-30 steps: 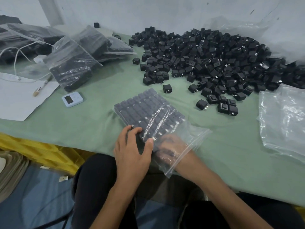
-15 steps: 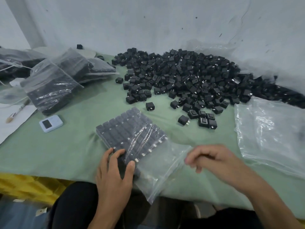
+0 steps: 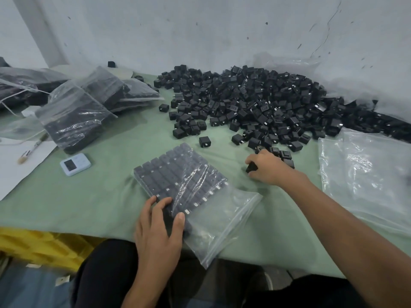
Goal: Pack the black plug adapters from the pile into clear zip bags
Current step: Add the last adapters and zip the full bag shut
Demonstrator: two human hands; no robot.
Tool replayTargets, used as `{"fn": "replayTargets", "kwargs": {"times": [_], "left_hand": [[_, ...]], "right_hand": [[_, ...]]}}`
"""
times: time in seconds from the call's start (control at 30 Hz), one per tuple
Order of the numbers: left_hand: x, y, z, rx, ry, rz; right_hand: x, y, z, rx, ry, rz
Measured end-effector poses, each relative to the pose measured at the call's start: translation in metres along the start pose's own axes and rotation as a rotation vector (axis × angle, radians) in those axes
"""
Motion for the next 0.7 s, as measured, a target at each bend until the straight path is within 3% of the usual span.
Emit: {"fn": "replayTargets", "kwargs": {"times": [0.07, 0.2, 0.3, 0.43, 0.57, 0.7], "left_hand": [[0.0, 0.0, 0.0, -0.003, -0.005, 0.001], [0.0, 0.001, -0.003, 0.0, 0.004, 0.013], [0.0, 0.001, -0.003, 0.001, 0.002, 0.011], [0.001, 0.001, -0.003, 0.003, 0.001, 0.007], [0.002, 0.001, -0.001, 0.006, -0.009, 0.01], [0.002, 0.001, -0.002, 0.008, -0.008, 0.012]], "right_hand": [[-0.01, 0.021, -0.005, 0.002, -0.128, -0.027], [-0.026, 0.104, -0.024, -0.025, -0.782, -0.196], [-0.008, 0.171, -0.013, -0.172, -0.945, 0.004], [0.05, 0.204, 0.037, -0.199, -1.042, 0.378], [0.081, 0.182, 0.079, -0.098, -1.347, 0.35], [0.084, 0.157, 0.095, 0.039, -1.486, 0.222]]}}
Point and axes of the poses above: each hand's wrist, its own y-axis away from the middle knuckle, its own x-axis out of the palm, z = x × y, the point moved 6 cm from there along -y, towards the middle knuckle, and after that the axes turned 6 degrees about z, right-handed, at the moved point
